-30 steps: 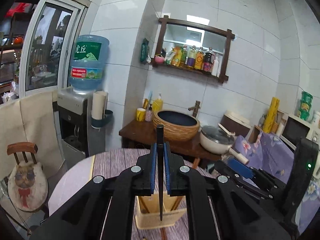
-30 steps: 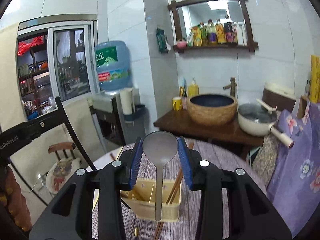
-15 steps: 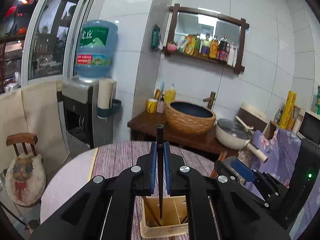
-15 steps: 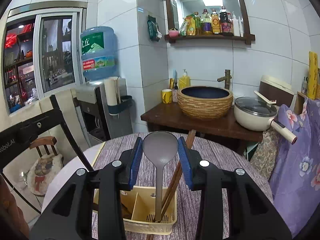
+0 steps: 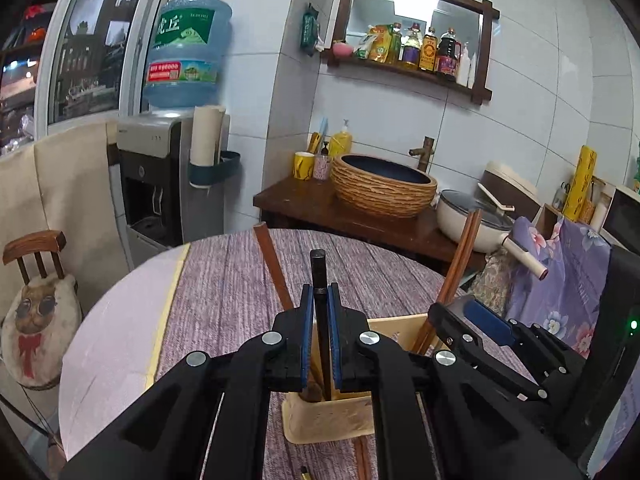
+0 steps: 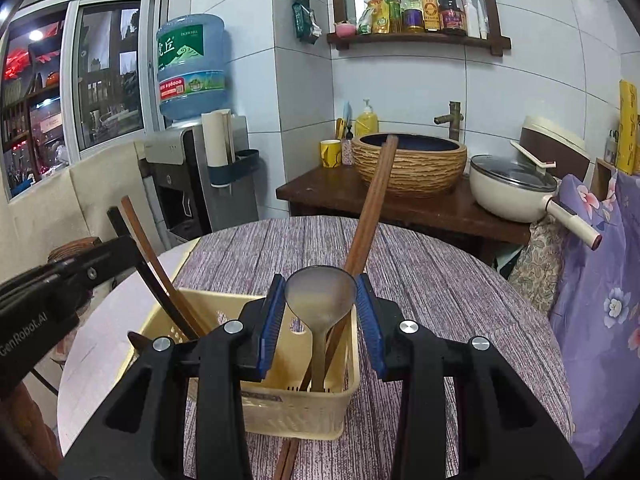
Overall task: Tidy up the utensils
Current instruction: 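Lower the black chopstick and clear spoon into the holder and open both tools, then move the left tool to another black chopstick while the right tool reaches a wooden chopstick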
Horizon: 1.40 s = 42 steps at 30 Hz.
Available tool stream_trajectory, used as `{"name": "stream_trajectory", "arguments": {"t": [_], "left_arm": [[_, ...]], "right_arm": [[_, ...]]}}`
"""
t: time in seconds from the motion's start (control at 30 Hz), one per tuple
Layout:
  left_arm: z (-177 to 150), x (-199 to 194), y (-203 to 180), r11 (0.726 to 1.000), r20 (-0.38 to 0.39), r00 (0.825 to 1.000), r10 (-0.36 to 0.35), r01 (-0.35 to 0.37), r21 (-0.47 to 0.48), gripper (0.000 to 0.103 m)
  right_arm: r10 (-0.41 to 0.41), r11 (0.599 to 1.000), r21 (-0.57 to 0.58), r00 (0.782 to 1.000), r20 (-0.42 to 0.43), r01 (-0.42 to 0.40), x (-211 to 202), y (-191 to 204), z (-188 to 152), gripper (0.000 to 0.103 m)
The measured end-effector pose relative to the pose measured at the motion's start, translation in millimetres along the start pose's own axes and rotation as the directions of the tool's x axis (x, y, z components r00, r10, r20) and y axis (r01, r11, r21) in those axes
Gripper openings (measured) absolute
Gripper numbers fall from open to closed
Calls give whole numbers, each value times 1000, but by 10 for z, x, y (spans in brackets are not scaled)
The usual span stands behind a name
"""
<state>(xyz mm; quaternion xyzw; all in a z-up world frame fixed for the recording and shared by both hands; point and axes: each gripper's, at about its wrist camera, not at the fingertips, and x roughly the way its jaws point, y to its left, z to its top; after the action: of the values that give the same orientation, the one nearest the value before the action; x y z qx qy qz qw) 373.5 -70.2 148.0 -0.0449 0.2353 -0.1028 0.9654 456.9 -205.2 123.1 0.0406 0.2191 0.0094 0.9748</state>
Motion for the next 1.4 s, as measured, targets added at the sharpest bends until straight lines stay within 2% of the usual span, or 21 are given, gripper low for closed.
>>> {"name": "stream_trajectory", "arguments": {"t": [0.23,0.33,0.4,0.47,0.67,0.77,0.97,1.1,1.3,1.4], "left_arm": [[14,-28,25,999,-16,999,-31,30,-15,8],[1,-89,50,999,-7,999,-44,44,-22,9],[-21,-141,68,998,1,999,-52,52,-26,18],[-57,-217,110,998,14,998,-55,56,-39,37],[-171,-436,181,996,38,997,-67,69,-51,56],[-265,-505,209,996,32,997,-67,68,-59,60],[-542,-520,271,996,-36,998,-60,57,-66,60],[-815,-491,347,997,-103,994,-46,39,-72,62],[-1314,-373,485,994,-245,968,-50,23,-111,62],[-1496,-357,534,991,-287,957,-48,10,-131,62]], "right_arm": [[0,1000,-1,1000,-7,0,3,-27,-120,37],[5,1000,-12,1000,2,-5,-45,-25,-139,41],[0,1000,-23,1000,16,1,-98,-29,-164,49],[-1,1000,-30,1000,31,2,-157,-33,-186,53],[-6,1000,-28,998,68,8,-408,-45,-257,65],[-6,1000,-2,998,61,6,-522,-84,-302,68],[-14,1000,17,1000,-12,14,-652,-82,-488,68],[-16,1000,2,997,-78,16,-726,-54,-736,68],[-12,998,-70,980,-196,-2,-758,88,-1266,68],[-13,996,-94,966,-259,-11,-754,153,-1533,68]]}}
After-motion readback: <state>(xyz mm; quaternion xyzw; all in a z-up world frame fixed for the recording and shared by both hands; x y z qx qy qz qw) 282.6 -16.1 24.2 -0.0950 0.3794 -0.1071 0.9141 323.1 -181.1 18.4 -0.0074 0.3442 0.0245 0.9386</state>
